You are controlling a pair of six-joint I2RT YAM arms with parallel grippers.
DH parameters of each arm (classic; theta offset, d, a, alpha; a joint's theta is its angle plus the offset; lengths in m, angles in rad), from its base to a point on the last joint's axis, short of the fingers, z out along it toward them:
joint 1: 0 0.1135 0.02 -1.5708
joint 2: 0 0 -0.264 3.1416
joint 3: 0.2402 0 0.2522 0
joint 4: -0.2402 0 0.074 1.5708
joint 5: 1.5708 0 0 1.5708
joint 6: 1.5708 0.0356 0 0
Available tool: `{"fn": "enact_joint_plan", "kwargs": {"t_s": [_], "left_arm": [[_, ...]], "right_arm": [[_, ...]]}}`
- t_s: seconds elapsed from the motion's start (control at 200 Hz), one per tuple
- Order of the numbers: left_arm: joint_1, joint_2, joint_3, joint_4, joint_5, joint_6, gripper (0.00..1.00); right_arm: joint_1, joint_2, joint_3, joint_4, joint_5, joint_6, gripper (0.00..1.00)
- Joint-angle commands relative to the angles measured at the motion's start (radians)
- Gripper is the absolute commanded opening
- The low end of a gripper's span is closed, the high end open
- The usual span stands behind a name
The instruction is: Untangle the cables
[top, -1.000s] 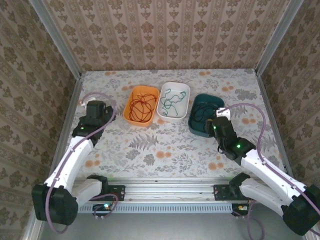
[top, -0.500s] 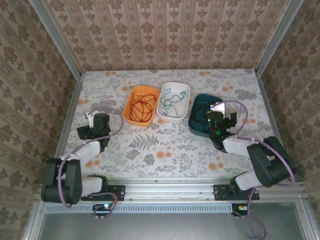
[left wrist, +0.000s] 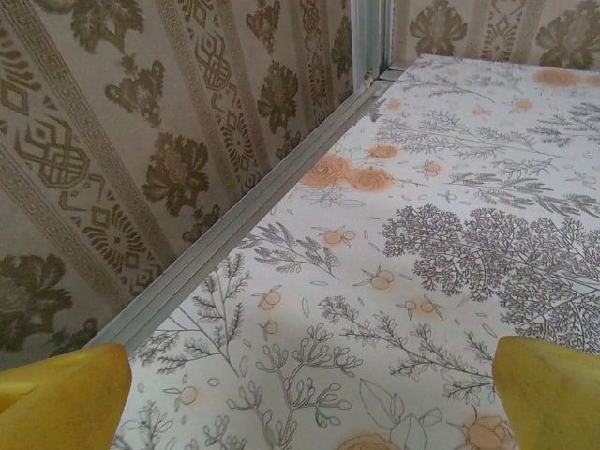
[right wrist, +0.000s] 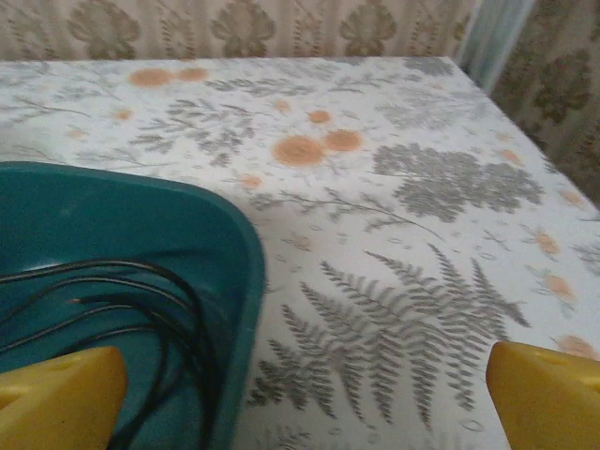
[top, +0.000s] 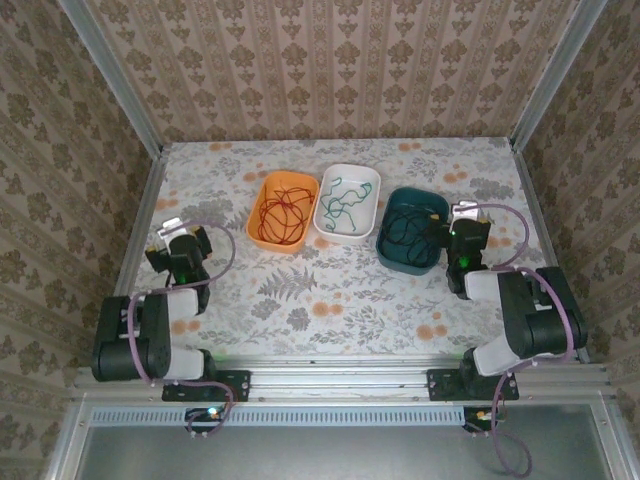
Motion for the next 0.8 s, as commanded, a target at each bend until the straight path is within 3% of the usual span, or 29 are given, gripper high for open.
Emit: {"fn": "enact_joint_plan", "kwargs": {"t_s": [0.0,0.185,0.32,0.375,0.425,0.47,0.52,0.575,0.795], "left_arm": [[-0.002,0.008,-0.008,0.084,0.038,-0.009,1.00],[-0.017,0.049,0.032,0.086,0.127,0.069,1.00],[-0.045,0.113,0.078,0.060,0.285,0.149,1.00],[-0.066,0.196,0.053,0.230,0.254,0.201,1.00],[-0.062,0.145,0.067,0.093,0.270,0.157,1.00],[-0.051,0.182,0.065,0.176,0.271,0.179,1.00],[-0.049,0.154,0.076,0.097,0.280,0.153,1.00],[-0.048,0.175,0.067,0.157,0.276,0.172,1.00],[-0.047,0.167,0.071,0.136,0.281,0.165,1.00]], "right_arm": [[-0.010,0.003,-0.014,0.031,-0.100,0.028,1.00],[-0.008,0.007,-0.022,0.053,-0.099,0.026,1.00],[-0.002,0.009,-0.024,0.065,-0.085,0.023,1.00],[-0.001,0.010,-0.024,0.065,-0.084,0.023,1.00],[-0.001,0.008,-0.022,0.059,-0.086,0.023,1.00],[-0.001,0.010,-0.022,0.060,-0.085,0.023,1.00],[-0.001,0.010,-0.022,0.060,-0.086,0.023,1.00],[-0.001,0.010,-0.022,0.059,-0.085,0.023,1.00],[-0.005,0.011,-0.019,0.054,-0.093,0.024,1.00]]}}
